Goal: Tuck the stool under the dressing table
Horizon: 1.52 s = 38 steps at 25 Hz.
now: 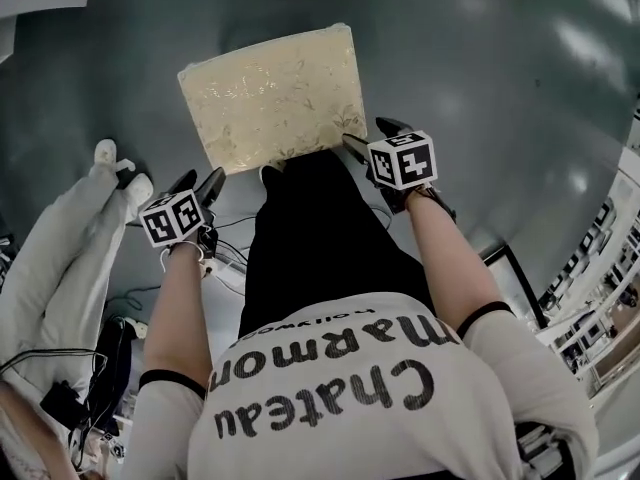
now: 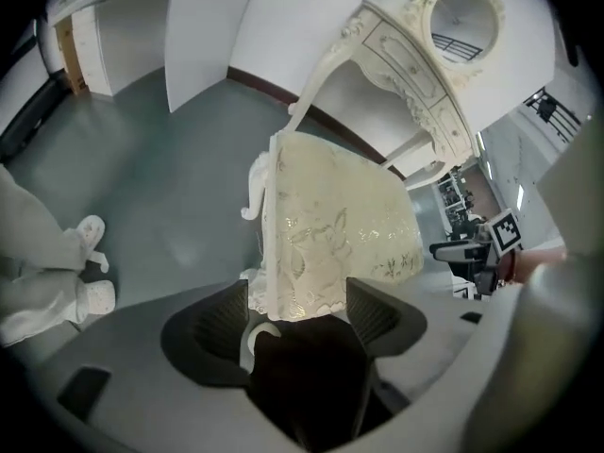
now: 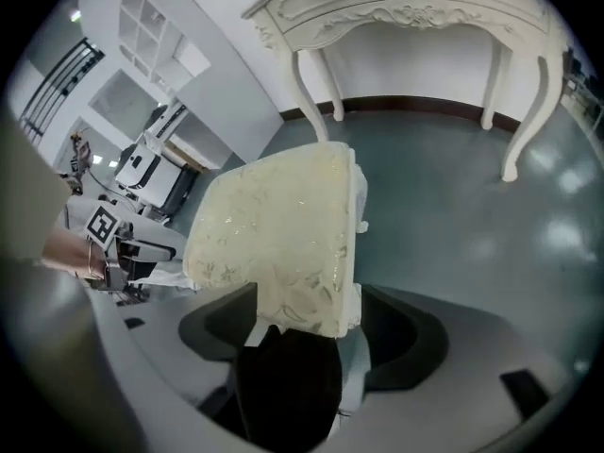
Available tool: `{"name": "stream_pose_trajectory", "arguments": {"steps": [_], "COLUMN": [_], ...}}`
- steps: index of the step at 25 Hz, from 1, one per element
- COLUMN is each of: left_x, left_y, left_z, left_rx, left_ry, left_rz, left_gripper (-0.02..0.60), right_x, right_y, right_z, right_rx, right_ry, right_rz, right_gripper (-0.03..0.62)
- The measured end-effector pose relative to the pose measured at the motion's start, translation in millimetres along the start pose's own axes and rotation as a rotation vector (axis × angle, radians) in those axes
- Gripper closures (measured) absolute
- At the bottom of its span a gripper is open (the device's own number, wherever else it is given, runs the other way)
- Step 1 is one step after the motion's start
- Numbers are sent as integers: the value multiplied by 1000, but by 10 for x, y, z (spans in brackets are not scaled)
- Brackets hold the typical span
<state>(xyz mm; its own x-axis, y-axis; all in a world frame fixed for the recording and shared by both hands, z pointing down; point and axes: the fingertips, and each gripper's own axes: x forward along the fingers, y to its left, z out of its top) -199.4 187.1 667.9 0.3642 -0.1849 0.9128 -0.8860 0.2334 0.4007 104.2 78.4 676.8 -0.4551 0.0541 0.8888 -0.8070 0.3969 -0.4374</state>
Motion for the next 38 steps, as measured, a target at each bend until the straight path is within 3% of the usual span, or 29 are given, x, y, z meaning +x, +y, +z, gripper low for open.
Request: {"name": "stream_pose_trajectory", "arguments": {"steps": [3, 8, 19, 24, 29, 33, 38], "left_x": [135, 328, 403, 333, 278, 305, 710], "left_y": [-99, -283, -290, -307, -226, -373, -1167], "left_z": [-13, 94, 108, 141, 311, 631, 1325], "left_rx": [37, 101, 62, 50, 12, 135, 334], "left_ry": [43, 89, 95, 119, 52, 23, 12], "left_rz": [-26, -14, 73, 82, 50, 8, -14], "left_gripper": [268, 264, 264, 264, 275, 287, 298], "right_x": [48, 151, 288, 224, 215, 119, -212], "right_y": [-52, -51, -40, -5, 50, -55, -798], "right_z": [19, 50, 65, 72, 30, 15, 263], "right_rx": [65, 14, -89, -87, -27, 69, 212], "right_ry": [-19, 0, -17, -13, -32, -86, -176], "right_rz": [25, 40, 29, 22, -54, -91, -164], "right_gripper": [253, 253, 276, 289, 296, 298, 301]}}
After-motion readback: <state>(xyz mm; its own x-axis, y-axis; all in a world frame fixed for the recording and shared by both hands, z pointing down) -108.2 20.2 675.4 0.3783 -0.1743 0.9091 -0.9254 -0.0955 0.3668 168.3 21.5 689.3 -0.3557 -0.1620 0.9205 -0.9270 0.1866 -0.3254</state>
